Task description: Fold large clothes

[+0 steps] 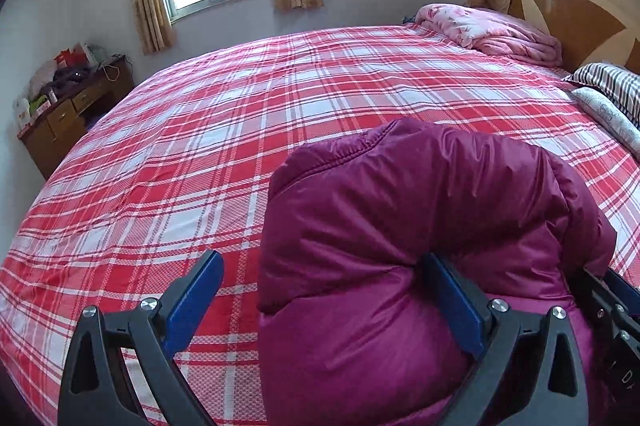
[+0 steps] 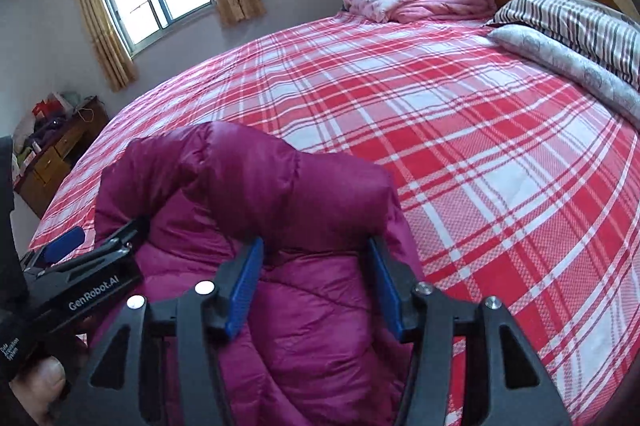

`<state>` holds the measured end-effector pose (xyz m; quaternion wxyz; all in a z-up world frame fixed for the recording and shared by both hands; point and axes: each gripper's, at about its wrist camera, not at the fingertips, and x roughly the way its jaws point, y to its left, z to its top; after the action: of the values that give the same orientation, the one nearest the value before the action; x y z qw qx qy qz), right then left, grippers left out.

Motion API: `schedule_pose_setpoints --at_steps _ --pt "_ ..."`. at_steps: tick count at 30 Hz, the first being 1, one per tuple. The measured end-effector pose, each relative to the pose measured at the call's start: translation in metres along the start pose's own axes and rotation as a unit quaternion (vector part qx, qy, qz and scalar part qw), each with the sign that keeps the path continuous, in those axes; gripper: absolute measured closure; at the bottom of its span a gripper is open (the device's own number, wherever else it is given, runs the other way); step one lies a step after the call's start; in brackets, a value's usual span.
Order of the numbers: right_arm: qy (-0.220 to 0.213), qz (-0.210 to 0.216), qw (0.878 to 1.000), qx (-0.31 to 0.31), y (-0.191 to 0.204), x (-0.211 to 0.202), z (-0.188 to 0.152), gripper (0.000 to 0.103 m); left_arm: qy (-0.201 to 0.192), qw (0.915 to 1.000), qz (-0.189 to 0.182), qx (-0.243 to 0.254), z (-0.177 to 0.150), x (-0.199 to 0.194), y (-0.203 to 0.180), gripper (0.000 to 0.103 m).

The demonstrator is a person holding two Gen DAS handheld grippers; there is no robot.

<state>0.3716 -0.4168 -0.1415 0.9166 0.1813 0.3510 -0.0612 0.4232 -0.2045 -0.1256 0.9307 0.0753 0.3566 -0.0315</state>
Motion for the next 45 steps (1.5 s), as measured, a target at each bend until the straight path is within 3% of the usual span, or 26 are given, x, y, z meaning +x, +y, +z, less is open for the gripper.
schedule_pose_setpoints --at_steps 3,14,45 --pt "0.006 0.001 1.000 0.007 -0.003 0.004 -0.002 0.047 0.007 0.9997 0.010 0.021 -0.004 0.007 -0.010 0.002" --pt "0.017 -0.001 1.000 0.018 -0.002 0.016 -0.006 0.046 0.038 0.9990 -0.022 -0.003 -0.007 0.025 -0.010 0.001" --pt "0.030 -0.007 0.999 0.027 -0.004 0.023 -0.008 0.044 0.060 0.9967 -0.054 -0.012 -0.013 0.037 -0.008 0.001"
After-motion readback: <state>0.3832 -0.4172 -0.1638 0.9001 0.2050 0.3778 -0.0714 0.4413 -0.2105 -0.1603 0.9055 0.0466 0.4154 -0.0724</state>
